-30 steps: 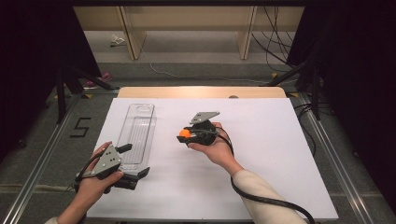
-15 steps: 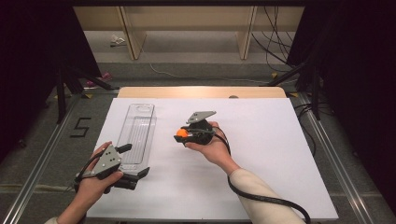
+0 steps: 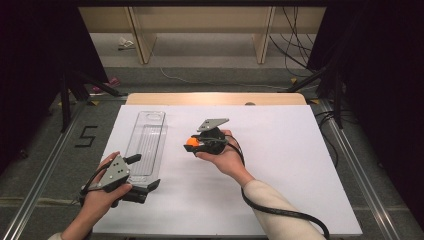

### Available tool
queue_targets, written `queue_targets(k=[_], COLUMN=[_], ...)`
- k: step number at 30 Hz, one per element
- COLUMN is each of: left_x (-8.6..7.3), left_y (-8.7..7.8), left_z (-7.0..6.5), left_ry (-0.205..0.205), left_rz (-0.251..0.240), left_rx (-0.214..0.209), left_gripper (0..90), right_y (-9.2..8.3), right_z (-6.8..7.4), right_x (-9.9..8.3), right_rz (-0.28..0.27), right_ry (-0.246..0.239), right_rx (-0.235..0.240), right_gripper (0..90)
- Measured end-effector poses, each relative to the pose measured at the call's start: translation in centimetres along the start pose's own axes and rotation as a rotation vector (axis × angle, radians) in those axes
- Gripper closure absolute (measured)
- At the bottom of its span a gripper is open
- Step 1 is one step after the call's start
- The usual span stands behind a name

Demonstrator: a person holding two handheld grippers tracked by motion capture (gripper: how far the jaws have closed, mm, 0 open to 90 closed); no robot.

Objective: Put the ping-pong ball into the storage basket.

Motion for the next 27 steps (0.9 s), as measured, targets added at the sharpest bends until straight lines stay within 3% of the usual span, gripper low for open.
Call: queue_targets(k=[27], left_x=[-0.06], left_y=[-0.04], left_z=[0.03], left_ry=[-0.004], left_rz=[0.003], left_rx=[0.002], left_gripper=[0.0], right_y=[0.96], right_z=[0.15], right_x=[1.04], right_rz=[-0.005], right_ry=[-0.003], right_rx=[0.000], right_gripper=[51.6])
Point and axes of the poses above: each handheld gripper's, and its own axes: y roughly forward along the jaws, x roughly out of its top, z roughly to its left, the point moved 10 cm from there along y, roughly forward along the jaws, and after that the axes turned 3 degrees about -x, right-handed, at the moved point
